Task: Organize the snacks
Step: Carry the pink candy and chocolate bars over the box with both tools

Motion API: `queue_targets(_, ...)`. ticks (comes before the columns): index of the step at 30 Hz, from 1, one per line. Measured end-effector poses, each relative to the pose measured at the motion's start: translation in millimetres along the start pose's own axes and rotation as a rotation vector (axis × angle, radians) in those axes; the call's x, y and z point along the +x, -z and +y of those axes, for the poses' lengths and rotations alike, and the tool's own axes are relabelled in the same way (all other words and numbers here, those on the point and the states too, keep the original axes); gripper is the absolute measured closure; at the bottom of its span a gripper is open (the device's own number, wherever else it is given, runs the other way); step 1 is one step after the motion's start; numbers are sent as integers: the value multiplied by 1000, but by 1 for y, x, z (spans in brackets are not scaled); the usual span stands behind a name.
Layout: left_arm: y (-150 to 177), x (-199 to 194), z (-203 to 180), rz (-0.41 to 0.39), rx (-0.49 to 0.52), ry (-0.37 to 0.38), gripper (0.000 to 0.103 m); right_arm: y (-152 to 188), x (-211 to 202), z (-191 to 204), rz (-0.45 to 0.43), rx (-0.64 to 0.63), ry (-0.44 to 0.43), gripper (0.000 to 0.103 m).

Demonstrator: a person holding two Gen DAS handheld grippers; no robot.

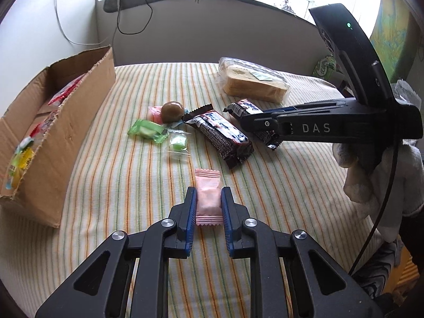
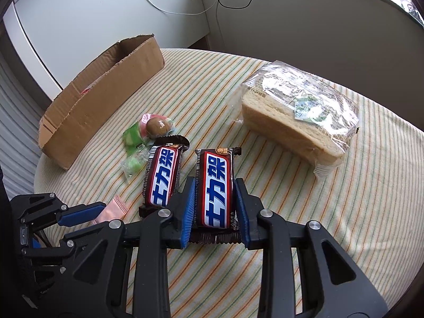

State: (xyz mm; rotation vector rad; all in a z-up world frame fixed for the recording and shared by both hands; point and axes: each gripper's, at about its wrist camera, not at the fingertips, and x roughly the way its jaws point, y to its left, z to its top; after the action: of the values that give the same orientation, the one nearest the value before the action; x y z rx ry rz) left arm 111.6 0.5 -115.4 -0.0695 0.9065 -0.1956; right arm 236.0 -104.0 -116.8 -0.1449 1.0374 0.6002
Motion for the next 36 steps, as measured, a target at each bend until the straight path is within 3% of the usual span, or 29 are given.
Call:
queue_targets(18, -14, -47, 31, -131, -97, 17, 86, -3, -44, 15, -78, 5, 12, 73)
queue_targets(36, -51, -90, 120, -261, -154, -115, 86, -69, -42, 75, -134, -80, -15, 73)
